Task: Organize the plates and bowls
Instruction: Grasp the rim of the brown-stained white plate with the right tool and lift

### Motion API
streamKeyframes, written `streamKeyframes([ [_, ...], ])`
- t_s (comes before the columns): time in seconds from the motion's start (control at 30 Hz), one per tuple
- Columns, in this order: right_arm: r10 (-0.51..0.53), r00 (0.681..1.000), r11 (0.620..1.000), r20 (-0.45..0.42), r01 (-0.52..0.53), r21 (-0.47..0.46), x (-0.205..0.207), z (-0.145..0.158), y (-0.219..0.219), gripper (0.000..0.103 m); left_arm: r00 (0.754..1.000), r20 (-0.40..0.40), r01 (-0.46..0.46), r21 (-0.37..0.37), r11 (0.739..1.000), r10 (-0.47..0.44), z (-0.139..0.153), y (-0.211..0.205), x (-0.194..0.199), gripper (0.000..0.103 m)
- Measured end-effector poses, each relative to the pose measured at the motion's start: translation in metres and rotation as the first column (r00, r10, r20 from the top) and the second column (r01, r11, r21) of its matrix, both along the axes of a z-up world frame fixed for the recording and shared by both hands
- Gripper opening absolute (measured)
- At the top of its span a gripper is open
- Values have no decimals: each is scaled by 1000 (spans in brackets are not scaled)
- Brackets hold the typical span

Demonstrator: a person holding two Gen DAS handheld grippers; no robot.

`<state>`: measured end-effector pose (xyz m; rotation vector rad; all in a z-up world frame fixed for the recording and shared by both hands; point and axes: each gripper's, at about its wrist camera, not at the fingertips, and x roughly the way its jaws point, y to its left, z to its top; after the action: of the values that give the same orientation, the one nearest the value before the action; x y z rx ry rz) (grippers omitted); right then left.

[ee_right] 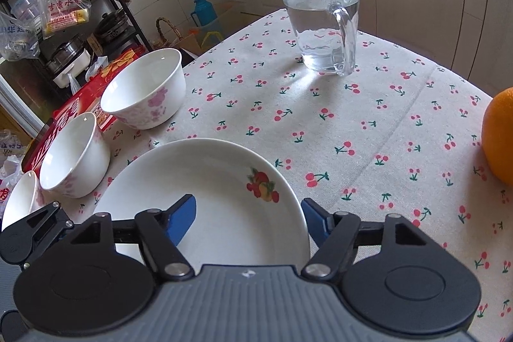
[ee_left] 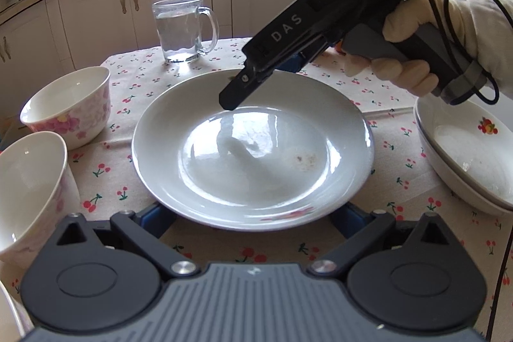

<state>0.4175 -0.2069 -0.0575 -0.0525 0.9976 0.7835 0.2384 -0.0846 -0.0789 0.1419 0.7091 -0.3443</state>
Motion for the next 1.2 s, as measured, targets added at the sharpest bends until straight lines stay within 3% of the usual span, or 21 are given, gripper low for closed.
streamKeyframes([
  [0.53,-73,997,995,-14,74,72,-26,20,-17,74,998,12,67,38,997,-67,20,2,-14,100],
  [0.87,-124,992,988,16,122,91,-81,49,-36,74,989,23,148,36,988,-149,50,-2,-50,100],
  [1.2,-241,969,967,43,237,95,-138,63,-83,74,961,31,272,34,962,-273,63,-34,-76,100],
])
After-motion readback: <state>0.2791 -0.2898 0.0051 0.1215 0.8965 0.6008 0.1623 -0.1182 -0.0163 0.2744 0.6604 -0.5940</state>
